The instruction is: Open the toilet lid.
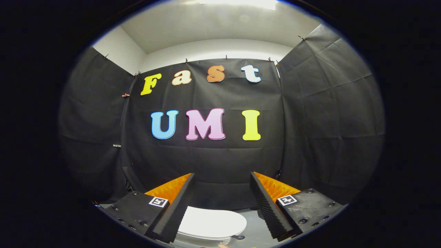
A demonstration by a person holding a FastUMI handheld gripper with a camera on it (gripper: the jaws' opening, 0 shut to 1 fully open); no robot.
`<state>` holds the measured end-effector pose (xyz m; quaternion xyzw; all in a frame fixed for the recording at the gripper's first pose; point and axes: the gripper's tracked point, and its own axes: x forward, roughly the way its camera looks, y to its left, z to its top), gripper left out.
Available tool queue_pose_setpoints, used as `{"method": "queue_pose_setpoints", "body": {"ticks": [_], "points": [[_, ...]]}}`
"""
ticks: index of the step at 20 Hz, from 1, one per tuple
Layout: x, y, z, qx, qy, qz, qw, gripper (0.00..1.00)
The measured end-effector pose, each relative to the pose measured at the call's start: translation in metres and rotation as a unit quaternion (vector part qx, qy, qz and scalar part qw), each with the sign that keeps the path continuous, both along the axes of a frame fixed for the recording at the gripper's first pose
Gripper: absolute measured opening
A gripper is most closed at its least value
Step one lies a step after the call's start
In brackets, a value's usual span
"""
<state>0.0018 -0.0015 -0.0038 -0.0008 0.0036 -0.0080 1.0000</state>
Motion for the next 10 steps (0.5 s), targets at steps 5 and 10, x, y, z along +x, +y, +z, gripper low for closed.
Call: {"method": "queue_pose_setpoints", "body": {"ticks": [5,10], "points": [[0.006,-0.011,-0.008,0.013,0.008,-0.017,1.000,0.99],[0.020,-0.033,-0.020,0.044,0.020,-0.046,0.998,0.99]]}}
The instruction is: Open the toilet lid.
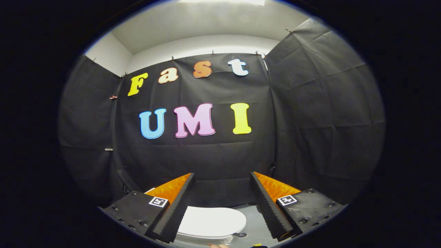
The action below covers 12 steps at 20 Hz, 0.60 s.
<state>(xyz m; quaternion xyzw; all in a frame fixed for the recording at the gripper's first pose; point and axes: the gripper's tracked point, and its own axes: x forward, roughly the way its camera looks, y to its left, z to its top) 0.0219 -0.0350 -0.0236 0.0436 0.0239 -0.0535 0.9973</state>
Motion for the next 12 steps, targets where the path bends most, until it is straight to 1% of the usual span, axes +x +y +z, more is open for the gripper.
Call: {"method": "queue_pose_setpoints", "body": {"ticks": [2,5,9,12], "points": [[0.007,-0.011,-0.007,0.019,0.002,-0.008,1.000,0.99],[0.020,-0.032,-0.029,0.041,0.018,-0.030,0.999,0.99],[0.033,-0.058,-0.063,0.049,0.032,-0.057,0.997,0.99],[0.043,-0.075,-0.096,0.070,0.052,-0.074,0.993,0.99]]}}
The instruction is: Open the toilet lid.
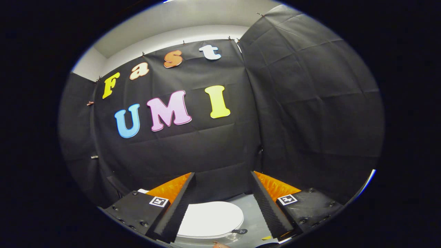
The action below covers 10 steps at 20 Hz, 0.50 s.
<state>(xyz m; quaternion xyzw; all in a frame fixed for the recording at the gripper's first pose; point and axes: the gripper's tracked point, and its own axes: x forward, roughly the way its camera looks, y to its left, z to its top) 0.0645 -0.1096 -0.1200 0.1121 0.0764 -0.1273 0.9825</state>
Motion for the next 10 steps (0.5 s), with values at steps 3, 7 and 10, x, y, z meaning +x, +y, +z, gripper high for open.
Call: {"method": "queue_pose_setpoints", "body": {"ticks": [3,7,10], "points": [[0.008,-0.020,-0.036,0.033,0.020,-0.023,0.999,0.99],[0.023,-0.041,-0.099,0.090,0.046,-0.042,0.994,0.99],[0.027,-0.057,-0.153,0.124,0.080,-0.064,0.987,0.99]]}}
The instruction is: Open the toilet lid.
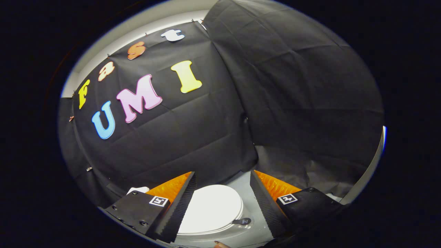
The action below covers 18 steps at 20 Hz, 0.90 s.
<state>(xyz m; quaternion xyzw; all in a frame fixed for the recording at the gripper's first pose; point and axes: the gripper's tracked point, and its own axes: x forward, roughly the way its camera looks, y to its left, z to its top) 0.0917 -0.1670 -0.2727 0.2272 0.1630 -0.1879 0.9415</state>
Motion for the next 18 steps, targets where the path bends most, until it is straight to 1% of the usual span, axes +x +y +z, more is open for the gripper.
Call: {"method": "queue_pose_setpoints", "body": {"ticks": [2,5,9,12,16,18], "points": [[-0.002,-0.014,-0.040,0.035,0.026,-0.016,0.999,0.99],[-0.007,-0.023,-0.094,0.069,0.061,-0.024,0.995,0.99],[-0.010,-0.026,-0.148,0.122,0.096,-0.033,0.987,1.00],[-0.012,-0.022,-0.189,0.167,0.116,-0.038,0.978,0.99],[-0.012,-0.004,-0.238,0.233,0.145,-0.041,0.961,1.00],[-0.014,0.003,-0.257,0.257,0.158,-0.047,0.952,1.00]]}}
